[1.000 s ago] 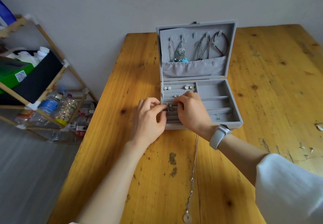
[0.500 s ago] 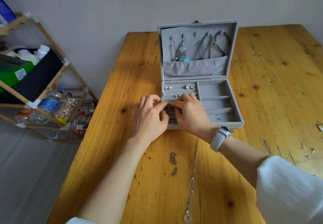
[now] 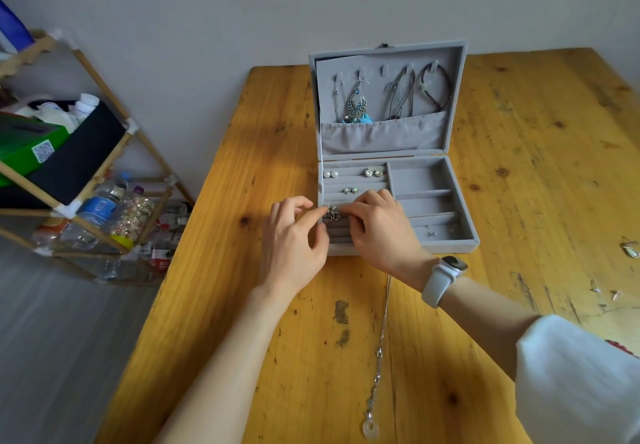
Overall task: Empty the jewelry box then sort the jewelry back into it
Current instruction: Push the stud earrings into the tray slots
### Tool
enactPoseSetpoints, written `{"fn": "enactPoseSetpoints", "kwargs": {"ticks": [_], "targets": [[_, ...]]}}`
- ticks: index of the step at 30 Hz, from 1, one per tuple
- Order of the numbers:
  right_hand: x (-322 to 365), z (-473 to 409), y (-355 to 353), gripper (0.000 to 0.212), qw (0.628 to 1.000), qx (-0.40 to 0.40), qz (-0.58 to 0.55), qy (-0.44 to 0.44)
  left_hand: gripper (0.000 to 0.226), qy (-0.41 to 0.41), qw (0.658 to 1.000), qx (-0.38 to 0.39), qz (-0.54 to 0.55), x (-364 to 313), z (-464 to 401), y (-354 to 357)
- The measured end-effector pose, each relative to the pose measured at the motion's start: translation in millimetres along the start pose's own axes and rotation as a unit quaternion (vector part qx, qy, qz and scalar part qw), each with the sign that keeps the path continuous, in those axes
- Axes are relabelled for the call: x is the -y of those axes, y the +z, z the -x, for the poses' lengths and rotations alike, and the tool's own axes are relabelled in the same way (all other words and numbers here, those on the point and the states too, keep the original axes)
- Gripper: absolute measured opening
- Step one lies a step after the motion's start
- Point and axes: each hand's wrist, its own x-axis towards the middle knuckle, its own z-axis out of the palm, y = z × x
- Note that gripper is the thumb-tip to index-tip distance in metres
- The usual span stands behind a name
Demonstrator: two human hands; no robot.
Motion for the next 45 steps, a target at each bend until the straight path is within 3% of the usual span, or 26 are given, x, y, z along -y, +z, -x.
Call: {"fn": "enactPoseSetpoints", "kwargs": {"ticks": [9,17,22,28,36,41,45], "targets": [[0,10,1,0.032,0.999,-0.023,0.029,-0.025,0.04,0.026,0.99,0.096,-0.099,-5,-20,-5],[-1,17,-7,0.039,1.0,0.009,0.005,-0.02,0.044,-0.013,0.999,0.035,-0.005,-6,-9,-4],[-6,42,-31,0.032,0.998,-0.007,-0.057,-0.006,0.043,-0.019,0.999,-0.029,0.028,-38,3,-10],[-33,111,-74,0.028,0.995,-0.038,-0.082,0.051,0.038,0.005,0.994,-0.015,0.105,-124,18,0],[-109,207,-121,0.02,0.982,-0.101,-0.054,0.147,0.029,0.043,0.975,0.157,0.153,-222,59,75],[-160,209,-128,0.019,0.967,-0.144,0.012,0.209,0.026,0.008,0.989,0.135,0.057,-231,62,111],[-177,190,-126,0.024,0.958,-0.127,0.078,0.245,0.022,0.004,0.993,0.107,0.047,-231,65,112]]}}
